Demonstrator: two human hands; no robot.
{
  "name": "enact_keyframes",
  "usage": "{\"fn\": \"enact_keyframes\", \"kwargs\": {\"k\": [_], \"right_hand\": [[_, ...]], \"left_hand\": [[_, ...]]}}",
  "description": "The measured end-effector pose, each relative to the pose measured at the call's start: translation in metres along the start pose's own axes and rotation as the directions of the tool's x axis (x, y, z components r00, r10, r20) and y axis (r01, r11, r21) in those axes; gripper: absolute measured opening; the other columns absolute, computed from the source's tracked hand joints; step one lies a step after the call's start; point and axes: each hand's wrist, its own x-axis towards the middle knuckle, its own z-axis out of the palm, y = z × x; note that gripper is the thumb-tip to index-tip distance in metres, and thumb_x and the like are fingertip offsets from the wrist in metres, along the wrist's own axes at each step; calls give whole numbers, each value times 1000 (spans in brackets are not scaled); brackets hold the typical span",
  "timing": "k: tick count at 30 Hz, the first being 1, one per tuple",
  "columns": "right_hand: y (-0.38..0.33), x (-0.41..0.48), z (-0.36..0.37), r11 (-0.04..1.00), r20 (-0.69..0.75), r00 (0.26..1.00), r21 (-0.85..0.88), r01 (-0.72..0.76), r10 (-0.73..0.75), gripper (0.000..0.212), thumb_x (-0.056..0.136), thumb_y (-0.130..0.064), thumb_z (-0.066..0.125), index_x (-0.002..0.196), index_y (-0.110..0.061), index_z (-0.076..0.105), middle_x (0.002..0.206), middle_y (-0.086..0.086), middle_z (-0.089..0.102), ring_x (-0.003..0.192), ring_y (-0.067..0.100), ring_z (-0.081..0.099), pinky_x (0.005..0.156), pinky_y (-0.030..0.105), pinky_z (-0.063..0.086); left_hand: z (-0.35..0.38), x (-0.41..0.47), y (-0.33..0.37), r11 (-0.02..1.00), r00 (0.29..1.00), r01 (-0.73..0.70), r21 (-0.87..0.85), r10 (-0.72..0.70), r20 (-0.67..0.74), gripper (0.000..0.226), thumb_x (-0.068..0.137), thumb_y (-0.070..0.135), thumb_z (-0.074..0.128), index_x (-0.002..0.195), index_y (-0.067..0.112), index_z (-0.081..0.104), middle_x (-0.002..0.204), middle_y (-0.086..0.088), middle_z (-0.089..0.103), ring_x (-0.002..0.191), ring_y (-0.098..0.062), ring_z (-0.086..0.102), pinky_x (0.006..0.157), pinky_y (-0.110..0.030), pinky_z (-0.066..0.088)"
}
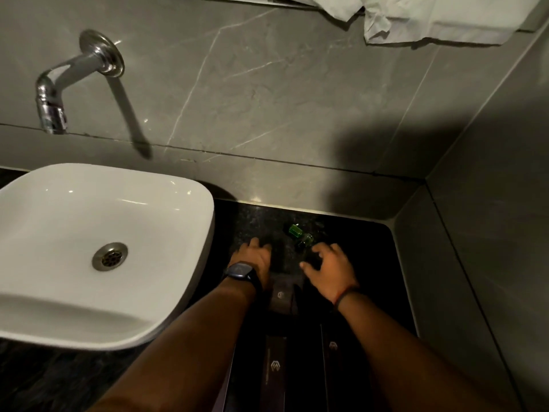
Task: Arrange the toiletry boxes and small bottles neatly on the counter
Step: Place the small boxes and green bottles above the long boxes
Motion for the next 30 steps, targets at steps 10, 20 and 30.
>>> {"fn": "enact_keyframes", "kwargs": {"k": [10, 20, 30], "right_hand": [[12, 79, 11, 954, 212, 957, -184, 236, -196, 46, 87, -9, 52, 131, -21, 54, 136, 15, 46, 123, 36, 45, 111, 35, 35], [48, 65, 3, 964, 151, 985, -242, 113, -77, 29, 81, -23, 65, 107, -10, 66, 117, 18, 52, 108, 36, 49, 94, 35, 42], [84, -6, -34, 961, -53, 963, 101, -258, 264, 21, 74, -23, 70, 91, -14, 63, 88, 13, 72, 88, 31, 67, 73, 29, 50]], "left_hand": [[-12, 104, 20, 979, 986, -146, -141, 132, -104, 49, 89, 28, 57, 136, 22, 47, 137, -12, 50, 124, -35, 49, 102, -43, 45], [0, 114, 16, 992, 987, -125, -19, 122, -105, 31, 85, 28, 60, 113, 17, 59, 118, -15, 64, 107, -36, 61, 87, -39, 50], [-11, 49, 59, 910, 962, -266, -316, 229, -152, 32, 69, 35, 78, 99, 30, 71, 104, -1, 74, 99, -22, 67, 86, -27, 52]]}}
